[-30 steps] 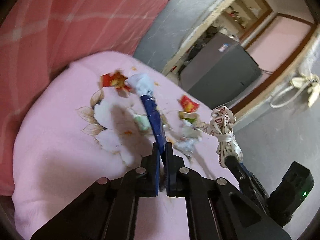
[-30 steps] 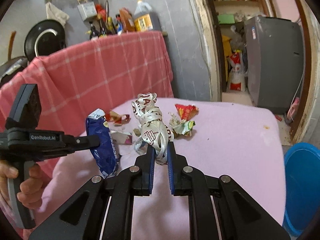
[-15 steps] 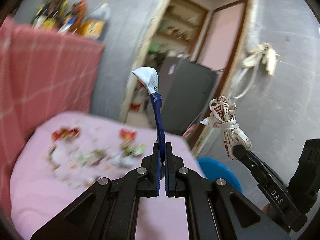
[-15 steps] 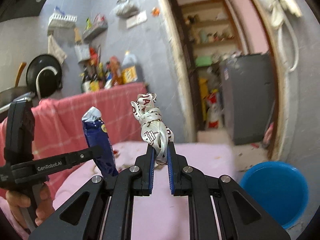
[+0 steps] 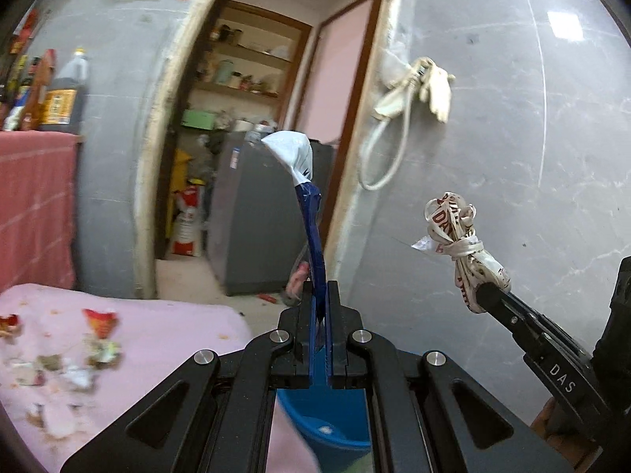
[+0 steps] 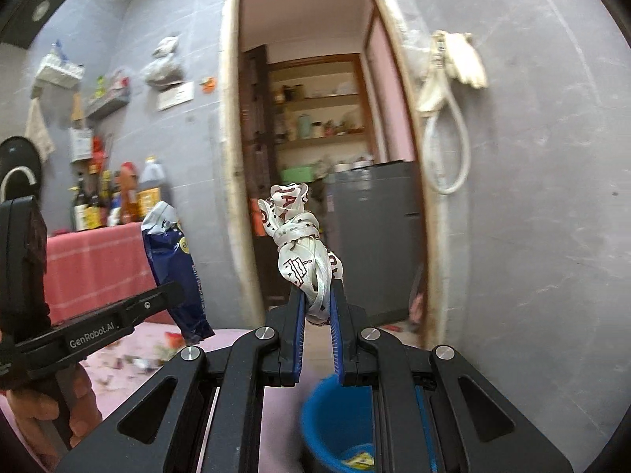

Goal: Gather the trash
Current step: 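Lift both items over the blue basin and open both tools to drop them, then return both tools over the remaining scraps on the pink sheet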

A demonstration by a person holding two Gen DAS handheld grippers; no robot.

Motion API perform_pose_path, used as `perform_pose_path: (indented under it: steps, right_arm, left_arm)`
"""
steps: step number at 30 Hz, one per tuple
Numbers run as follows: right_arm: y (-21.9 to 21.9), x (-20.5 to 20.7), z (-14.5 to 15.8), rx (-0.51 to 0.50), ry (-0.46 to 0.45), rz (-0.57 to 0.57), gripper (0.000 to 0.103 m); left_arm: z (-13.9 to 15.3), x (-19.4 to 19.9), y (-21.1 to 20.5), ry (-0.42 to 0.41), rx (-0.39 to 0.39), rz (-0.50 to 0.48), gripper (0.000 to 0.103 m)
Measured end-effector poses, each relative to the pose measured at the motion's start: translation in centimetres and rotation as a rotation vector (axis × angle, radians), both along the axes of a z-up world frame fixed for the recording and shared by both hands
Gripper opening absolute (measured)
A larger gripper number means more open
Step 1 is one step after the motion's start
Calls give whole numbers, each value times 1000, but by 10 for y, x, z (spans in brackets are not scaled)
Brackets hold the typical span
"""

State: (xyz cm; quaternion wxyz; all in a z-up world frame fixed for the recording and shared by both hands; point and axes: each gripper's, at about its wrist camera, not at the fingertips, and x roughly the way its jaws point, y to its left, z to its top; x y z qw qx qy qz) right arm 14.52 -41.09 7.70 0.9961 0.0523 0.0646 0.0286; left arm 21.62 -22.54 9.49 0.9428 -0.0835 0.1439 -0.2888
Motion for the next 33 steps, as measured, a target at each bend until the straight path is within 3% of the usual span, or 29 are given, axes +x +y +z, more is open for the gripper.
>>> perform_pose_path:
  steps: [7, 15, 26, 29, 31, 33]
  right_arm:
    - [-46, 19, -35, 70, 96, -80, 10]
    - [-63, 29, -68, 130, 169, -102, 10]
    - [-73, 49, -95, 183, 262, -118, 16]
    - [-77, 54, -102, 207, 290, -118, 24]
    - [-79, 57, -106, 217, 302, -115, 26]
    - [-81, 57, -109, 223, 315, -113, 26]
  left_arm:
    - [-25, 30, -52, 95, 48, -79, 2]
    - [-53, 63, -61, 238, 37, -157, 2]
    - [-76, 86, -82, 328, 123, -158, 2]
    - [-85, 94, -87, 376, 144, -153, 10]
    - [-90, 95, -85, 394, 140, -148, 28]
    - [-93, 98, -82, 408, 127, -137, 29]
